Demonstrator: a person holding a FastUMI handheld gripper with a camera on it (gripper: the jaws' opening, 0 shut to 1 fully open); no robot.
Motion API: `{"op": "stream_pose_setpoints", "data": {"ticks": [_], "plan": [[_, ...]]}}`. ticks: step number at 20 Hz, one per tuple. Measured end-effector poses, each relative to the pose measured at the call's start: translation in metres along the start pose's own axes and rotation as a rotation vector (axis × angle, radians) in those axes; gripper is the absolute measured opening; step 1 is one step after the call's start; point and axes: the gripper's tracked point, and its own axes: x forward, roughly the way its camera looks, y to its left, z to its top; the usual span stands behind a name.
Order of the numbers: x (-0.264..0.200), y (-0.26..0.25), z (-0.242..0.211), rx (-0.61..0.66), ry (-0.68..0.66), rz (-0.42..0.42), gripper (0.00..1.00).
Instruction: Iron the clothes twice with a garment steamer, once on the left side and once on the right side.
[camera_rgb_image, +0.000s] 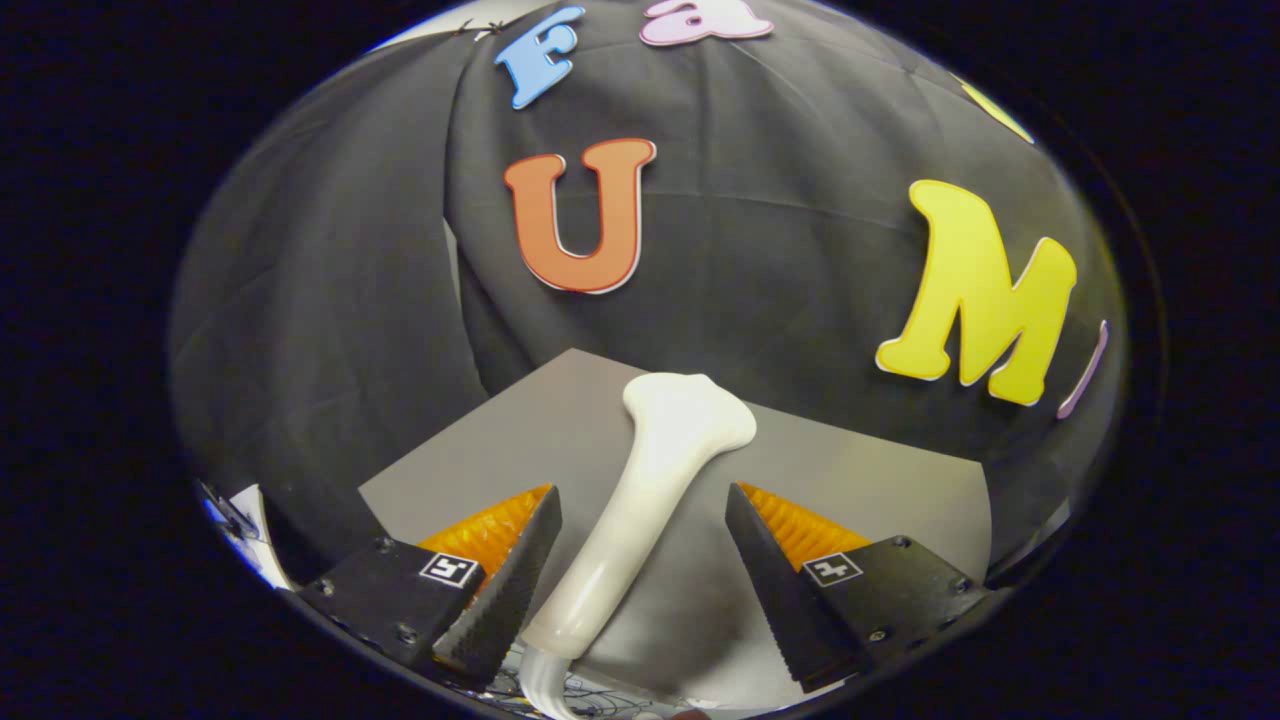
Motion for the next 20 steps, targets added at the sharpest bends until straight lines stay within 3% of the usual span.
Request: {"op": "stream_pose_setpoints", "data": {"ticks": [8, 12, 13, 18, 20], "plan": [[0.036, -0.005, -0.017, 0.092, 0.126, -0.078, 1.0], [0.04, 0.003, -0.023, 0.1, 0.151, -0.09, 0.93], [0.039, 0.004, -0.022, 0.097, 0.146, -0.097, 0.85], [0.04, 0.012, -0.021, 0.121, 0.147, -0.111, 0.68], [0.039, 0.013, -0.021, 0.128, 0.139, -0.118, 0.51]]}}
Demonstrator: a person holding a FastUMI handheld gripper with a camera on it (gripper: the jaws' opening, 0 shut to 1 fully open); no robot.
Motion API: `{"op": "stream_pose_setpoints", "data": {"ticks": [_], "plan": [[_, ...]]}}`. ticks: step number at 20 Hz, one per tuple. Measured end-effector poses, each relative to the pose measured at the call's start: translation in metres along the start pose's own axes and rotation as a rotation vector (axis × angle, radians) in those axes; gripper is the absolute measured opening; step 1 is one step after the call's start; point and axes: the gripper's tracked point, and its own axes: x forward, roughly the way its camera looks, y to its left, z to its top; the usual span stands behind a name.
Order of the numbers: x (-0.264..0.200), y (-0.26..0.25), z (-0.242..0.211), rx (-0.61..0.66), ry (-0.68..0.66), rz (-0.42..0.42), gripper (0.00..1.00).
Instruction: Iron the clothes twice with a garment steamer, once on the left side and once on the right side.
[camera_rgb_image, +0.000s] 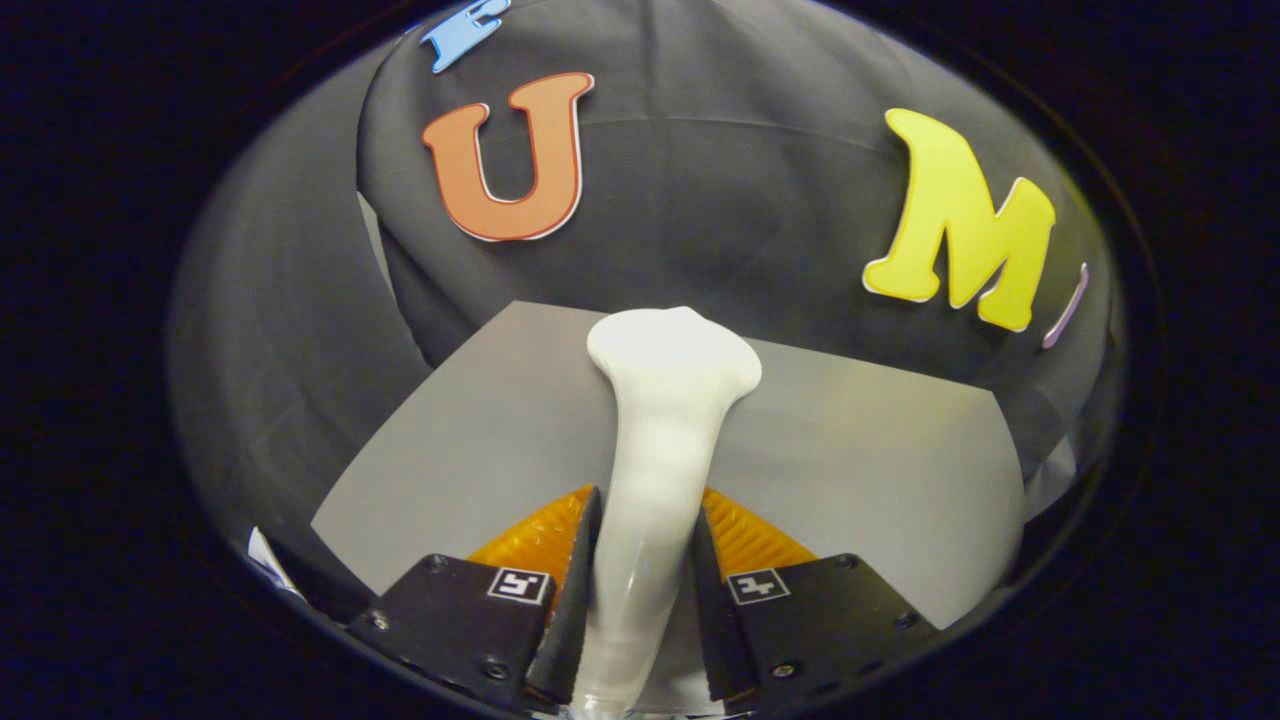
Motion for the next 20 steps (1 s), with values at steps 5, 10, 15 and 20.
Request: {"op": "stream_pose_setpoints", "data": {"ticks": [5, 10, 15, 20], "plan": [[-0.017, 0.003, 0.006, 0.088, -0.022, 0.088, 0.39], [-0.064, 0.001, 0.02, 0.122, -0.097, 0.16, 0.33], [-0.087, -0.005, 0.012, 0.157, -0.145, 0.217, 0.29], [-0.133, -0.017, 0.005, 0.157, -0.191, 0.271, 0.28]]}}
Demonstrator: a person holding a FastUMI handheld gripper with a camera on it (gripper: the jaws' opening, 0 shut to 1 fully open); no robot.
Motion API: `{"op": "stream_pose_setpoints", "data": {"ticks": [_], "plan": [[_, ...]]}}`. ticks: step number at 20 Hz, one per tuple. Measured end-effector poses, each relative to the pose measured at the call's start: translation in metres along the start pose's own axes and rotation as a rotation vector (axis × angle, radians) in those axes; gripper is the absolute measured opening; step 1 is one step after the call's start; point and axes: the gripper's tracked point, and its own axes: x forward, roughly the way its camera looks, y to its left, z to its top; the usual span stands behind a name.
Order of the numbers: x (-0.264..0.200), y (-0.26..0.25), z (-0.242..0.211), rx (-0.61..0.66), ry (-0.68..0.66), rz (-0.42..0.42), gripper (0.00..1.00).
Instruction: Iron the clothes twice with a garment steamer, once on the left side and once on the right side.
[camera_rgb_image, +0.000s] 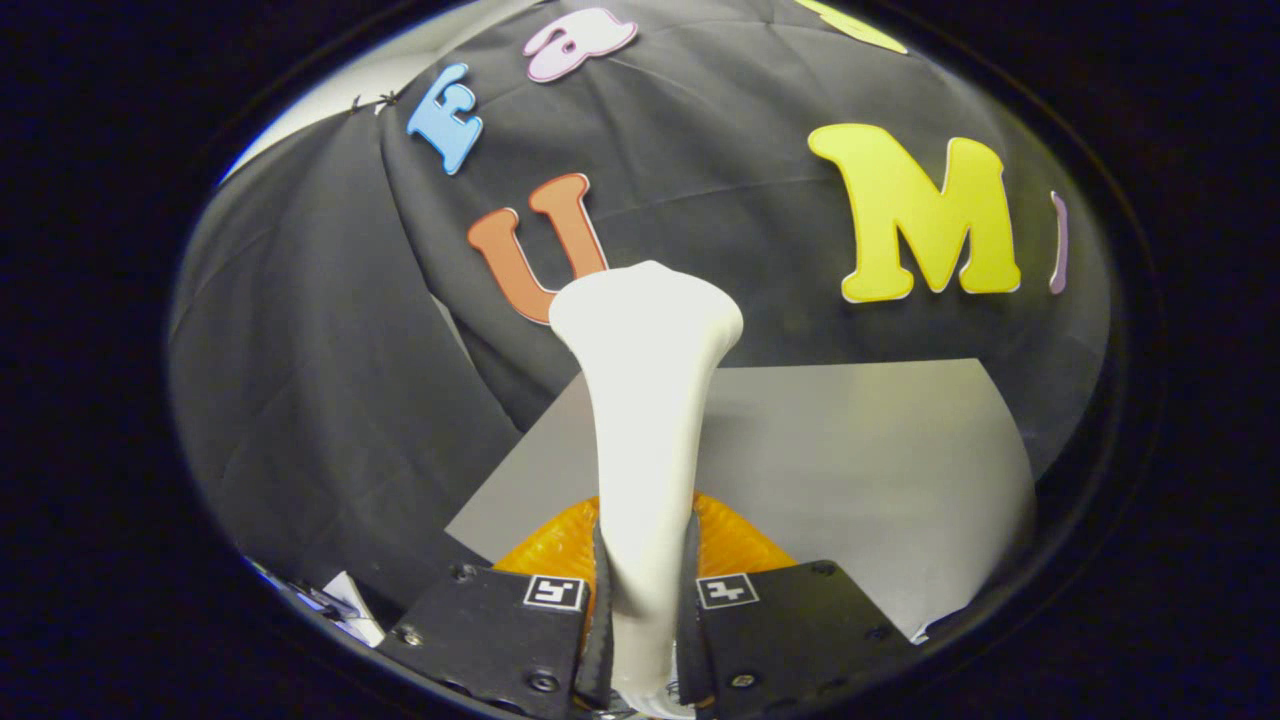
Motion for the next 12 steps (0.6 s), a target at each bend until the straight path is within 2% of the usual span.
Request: {"op": "stream_pose_setpoints", "data": {"ticks": [8, 12], "plan": [[-0.11, -0.011, 0.019, -0.011, -0.146, 0.075, 0.28], [-0.17, -0.038, 0.018, -0.039, -0.218, 0.036, 0.27]]}}
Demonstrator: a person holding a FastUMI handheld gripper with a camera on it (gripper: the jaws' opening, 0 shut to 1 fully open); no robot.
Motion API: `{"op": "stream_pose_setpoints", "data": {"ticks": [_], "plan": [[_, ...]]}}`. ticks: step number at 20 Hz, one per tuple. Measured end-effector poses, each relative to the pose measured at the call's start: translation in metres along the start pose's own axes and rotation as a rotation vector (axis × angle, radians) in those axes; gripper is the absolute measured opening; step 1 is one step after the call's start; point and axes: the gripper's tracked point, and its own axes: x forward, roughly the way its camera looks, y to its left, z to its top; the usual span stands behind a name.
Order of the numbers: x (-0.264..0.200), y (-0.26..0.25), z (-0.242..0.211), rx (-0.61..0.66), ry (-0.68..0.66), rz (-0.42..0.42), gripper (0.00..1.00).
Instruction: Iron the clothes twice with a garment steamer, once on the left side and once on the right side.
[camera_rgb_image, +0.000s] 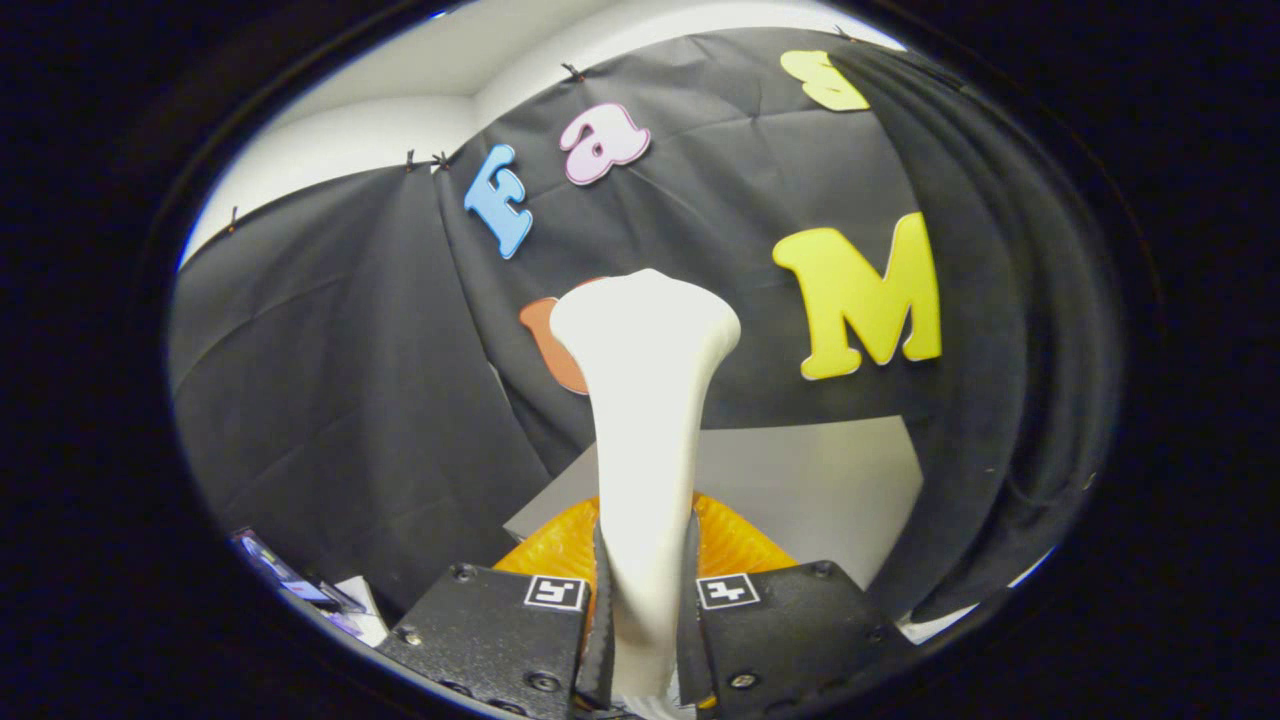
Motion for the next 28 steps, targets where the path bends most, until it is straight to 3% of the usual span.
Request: {"op": "stream_pose_setpoints", "data": {"ticks": [10, 16, 22, 28], "plan": [[-0.171, -0.043, 0.056, -0.026, -0.243, -0.065, 0.27], [-0.243, -0.089, 0.096, -0.074, -0.376, -0.221, 0.27], [-0.252, -0.138, 0.124, -0.105, -0.4, -0.355, 0.27], [-0.218, -0.165, 0.134, -0.144, -0.391, -0.377, 0.27]]}}
